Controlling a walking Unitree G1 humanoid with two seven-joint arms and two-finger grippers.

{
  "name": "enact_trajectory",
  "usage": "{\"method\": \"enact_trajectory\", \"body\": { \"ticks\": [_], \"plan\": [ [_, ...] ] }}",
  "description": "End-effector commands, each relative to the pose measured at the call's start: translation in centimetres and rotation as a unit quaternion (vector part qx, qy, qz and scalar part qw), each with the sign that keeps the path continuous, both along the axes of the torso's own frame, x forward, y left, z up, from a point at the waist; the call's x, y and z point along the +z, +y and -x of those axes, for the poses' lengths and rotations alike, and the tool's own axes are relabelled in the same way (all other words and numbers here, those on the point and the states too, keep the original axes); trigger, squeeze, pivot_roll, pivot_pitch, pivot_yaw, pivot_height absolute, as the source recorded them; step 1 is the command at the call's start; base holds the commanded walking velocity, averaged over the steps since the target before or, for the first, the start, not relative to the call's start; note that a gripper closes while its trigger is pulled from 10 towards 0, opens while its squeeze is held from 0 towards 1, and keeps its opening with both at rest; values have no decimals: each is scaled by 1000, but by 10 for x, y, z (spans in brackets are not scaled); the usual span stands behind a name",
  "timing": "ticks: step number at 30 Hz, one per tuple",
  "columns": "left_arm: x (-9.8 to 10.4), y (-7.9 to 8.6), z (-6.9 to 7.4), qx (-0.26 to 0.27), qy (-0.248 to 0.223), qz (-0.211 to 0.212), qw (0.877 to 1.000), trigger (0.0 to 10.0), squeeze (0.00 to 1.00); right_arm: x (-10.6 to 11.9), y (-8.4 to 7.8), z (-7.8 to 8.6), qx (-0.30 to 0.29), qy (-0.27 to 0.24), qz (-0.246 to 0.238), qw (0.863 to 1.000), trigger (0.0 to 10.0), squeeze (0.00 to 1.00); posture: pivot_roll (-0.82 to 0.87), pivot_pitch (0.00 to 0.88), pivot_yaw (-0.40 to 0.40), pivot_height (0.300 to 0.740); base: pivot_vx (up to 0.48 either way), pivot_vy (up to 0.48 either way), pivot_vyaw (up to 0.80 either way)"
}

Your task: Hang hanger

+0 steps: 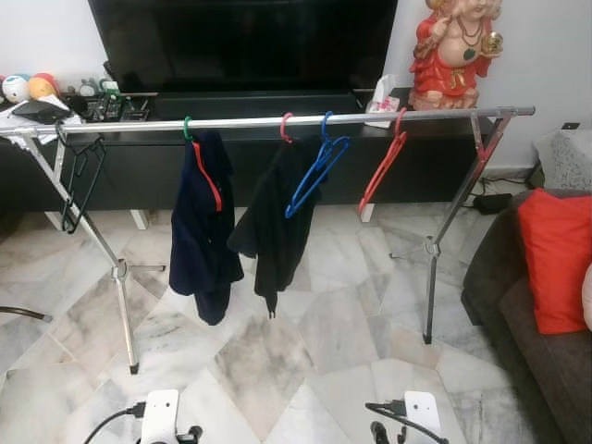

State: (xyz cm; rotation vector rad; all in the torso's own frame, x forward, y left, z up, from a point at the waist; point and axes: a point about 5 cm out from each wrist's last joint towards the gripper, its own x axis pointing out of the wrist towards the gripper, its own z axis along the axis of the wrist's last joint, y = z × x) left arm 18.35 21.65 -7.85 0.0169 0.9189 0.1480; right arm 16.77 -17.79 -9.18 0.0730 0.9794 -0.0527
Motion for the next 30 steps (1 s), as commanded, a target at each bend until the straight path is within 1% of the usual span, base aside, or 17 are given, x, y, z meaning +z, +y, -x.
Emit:
{"method": "enact_trajectory", "body": {
  "ticks": [1,16,30],
  "plan": [
    [0,2,0,10,-2,6,1000,10000,0,1,0,-2,1,-2,0,1000,10000,0,-72,0,-12,740,0,0,0],
    [0,-1,-1,9,-5,15,1000,10000,0,1,-1,-2,5,-3,3,1000,10000,0,-75,0,-18,740,0,0,0],
    [1,-1,-3,9,-8,12,1000,10000,0,1,-1,-3,7,-2,3,1000,10000,0,-74,0,-22,740,0,0,0]
  ]
}}
